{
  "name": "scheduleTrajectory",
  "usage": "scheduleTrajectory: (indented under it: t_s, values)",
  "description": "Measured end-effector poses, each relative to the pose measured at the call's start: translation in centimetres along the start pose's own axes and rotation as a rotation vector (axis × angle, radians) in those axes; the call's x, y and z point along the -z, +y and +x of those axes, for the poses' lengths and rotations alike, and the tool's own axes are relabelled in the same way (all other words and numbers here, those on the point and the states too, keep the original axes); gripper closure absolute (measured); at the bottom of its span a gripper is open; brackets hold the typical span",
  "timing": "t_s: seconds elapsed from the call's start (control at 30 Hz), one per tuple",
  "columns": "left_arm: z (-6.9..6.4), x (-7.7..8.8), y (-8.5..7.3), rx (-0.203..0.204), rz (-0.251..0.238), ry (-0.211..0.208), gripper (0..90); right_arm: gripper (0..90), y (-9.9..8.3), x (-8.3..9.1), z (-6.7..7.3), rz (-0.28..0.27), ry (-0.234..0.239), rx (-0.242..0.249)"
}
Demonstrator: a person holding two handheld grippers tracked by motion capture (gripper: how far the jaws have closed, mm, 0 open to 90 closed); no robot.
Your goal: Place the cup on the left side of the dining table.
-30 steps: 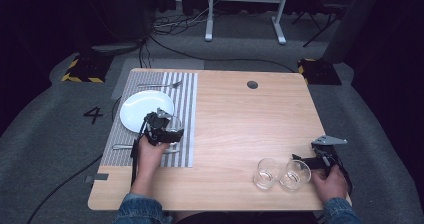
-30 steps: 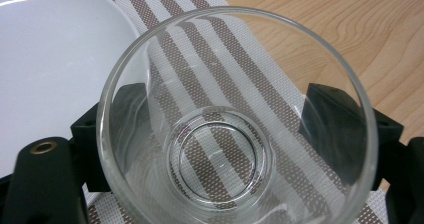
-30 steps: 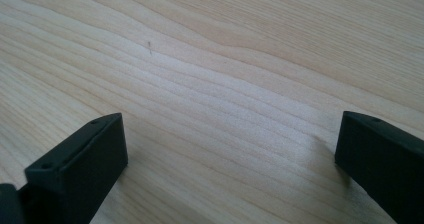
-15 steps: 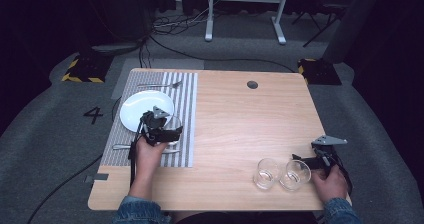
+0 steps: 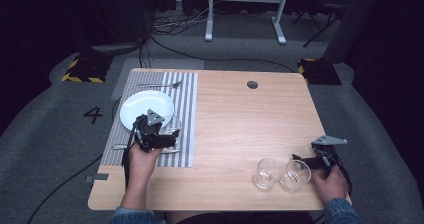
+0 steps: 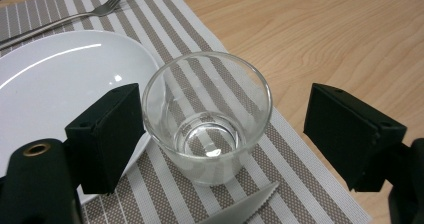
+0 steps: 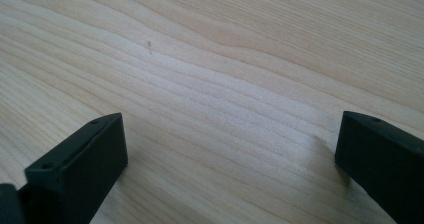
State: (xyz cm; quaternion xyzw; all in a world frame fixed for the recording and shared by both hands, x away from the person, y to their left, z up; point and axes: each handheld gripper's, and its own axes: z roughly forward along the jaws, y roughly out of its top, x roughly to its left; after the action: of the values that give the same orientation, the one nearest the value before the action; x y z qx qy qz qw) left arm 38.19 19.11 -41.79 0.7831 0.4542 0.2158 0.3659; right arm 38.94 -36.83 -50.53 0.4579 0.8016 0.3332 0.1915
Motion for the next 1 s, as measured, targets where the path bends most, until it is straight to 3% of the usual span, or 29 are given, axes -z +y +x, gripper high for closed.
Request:
scheduleTrajectory:
  t_s: [0.53, 1.0]
  values:
    - [-0.2, 4.9, -3.2, 0.017, -0.014, -0.027, 17.1, 0.3, 0.0, 0.0, 0.0, 0.000, 0.000, -0.001]
    - [0.3, 7.1, -6.0, 0.032, 0.004, -0.002, 17.1, 0.3, 0.0, 0.0, 0.0, 0.000, 0.004, 0.004]
